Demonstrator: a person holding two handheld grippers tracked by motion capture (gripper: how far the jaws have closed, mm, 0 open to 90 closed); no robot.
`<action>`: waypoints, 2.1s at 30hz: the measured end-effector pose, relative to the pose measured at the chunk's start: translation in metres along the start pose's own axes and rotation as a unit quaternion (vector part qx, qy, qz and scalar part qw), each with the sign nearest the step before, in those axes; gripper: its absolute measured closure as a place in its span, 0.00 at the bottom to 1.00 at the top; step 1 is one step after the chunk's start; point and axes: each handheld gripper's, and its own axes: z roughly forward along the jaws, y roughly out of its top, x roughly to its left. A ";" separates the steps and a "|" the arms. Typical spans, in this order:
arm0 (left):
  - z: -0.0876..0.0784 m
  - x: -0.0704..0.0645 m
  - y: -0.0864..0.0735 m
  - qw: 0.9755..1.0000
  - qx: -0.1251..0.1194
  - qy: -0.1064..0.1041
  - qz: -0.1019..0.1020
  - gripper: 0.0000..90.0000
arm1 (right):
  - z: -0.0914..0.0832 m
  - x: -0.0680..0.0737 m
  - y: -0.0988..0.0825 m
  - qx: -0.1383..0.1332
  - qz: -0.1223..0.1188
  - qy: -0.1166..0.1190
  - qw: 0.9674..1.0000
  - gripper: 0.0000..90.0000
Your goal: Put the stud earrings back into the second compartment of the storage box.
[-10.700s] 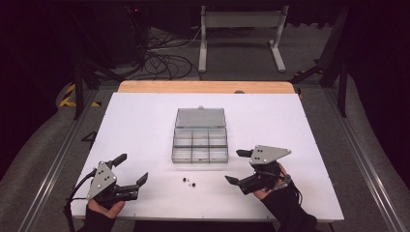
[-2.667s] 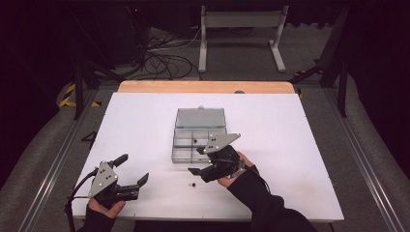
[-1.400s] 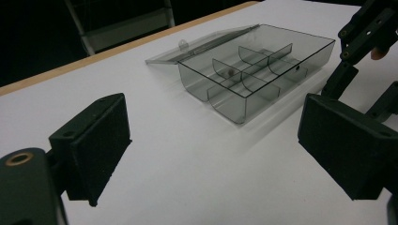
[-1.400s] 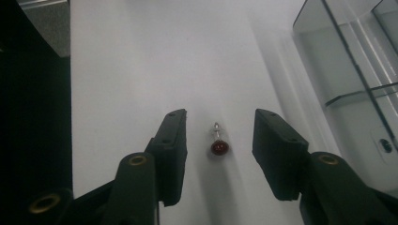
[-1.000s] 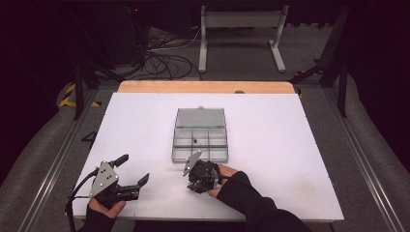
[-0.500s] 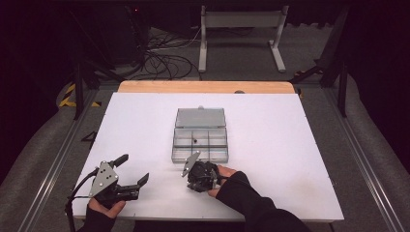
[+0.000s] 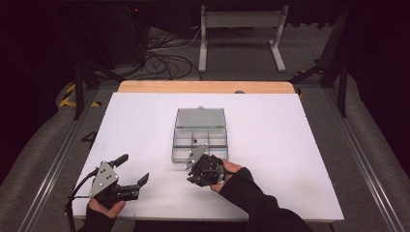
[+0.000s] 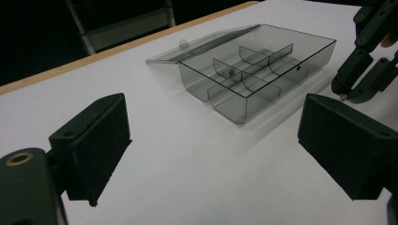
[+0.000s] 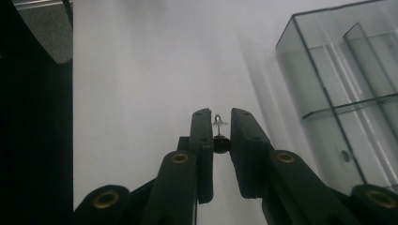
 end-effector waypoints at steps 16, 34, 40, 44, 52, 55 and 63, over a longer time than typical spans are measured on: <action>0.000 0.000 0.000 1.000 -0.002 0.001 0.000 0.11 | -0.025 -0.013 0.007 -0.024 0.007 -0.021 0.999 0.88; 0.000 0.001 0.000 1.000 -0.001 0.001 0.000 0.11 | -0.046 -0.038 0.015 -0.061 0.052 -0.061 0.995 0.88; 0.000 0.001 0.000 1.000 -0.002 0.001 0.001 0.11 | -0.048 -0.046 0.017 -0.067 0.068 -0.073 0.993 0.88; 0.000 0.001 0.000 1.000 -0.001 0.001 -0.001 0.11 | -0.049 -0.052 0.020 -0.068 0.077 -0.084 0.991 0.88; 0.000 0.001 0.000 1.000 -0.001 0.000 -0.002 0.11 | -0.042 -0.068 0.024 -0.067 0.101 -0.096 0.988 0.88; 0.000 0.001 0.000 1.000 -0.001 0.000 -0.001 0.11 | -0.039 -0.076 0.024 -0.067 0.113 -0.097 0.987 0.88; 0.000 0.001 0.000 1.000 -0.001 -0.001 0.000 0.11 | -0.029 -0.092 0.021 -0.068 0.138 -0.110 0.982 0.88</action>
